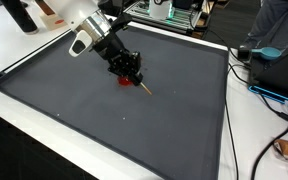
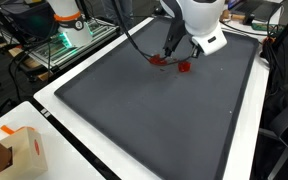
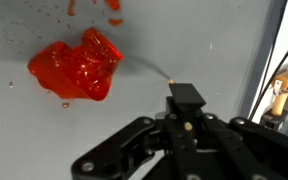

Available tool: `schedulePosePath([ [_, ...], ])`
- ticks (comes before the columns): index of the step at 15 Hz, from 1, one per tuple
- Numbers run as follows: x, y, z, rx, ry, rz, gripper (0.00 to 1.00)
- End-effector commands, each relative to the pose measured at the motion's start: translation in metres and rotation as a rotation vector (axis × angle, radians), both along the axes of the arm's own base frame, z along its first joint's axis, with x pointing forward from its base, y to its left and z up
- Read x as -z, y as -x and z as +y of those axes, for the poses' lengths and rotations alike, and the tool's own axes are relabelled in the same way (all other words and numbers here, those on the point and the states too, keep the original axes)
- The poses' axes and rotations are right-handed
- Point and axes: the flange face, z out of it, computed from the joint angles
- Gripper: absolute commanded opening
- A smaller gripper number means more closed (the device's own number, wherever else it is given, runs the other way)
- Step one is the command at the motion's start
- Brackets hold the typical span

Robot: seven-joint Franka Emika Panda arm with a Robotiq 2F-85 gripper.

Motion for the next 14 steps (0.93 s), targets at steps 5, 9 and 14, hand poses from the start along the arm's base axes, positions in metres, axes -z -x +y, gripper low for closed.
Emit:
schedulePosePath([
  [5,-0.005,0.000,-0.005,0.092,-0.006,0.070,0.03],
  [9,-0.014,0.000,-0.006,0.156,0.014,0.092,0.03],
  [14,-0.035,0.000,-0.010,0.219,0.052,0.110,0.03],
])
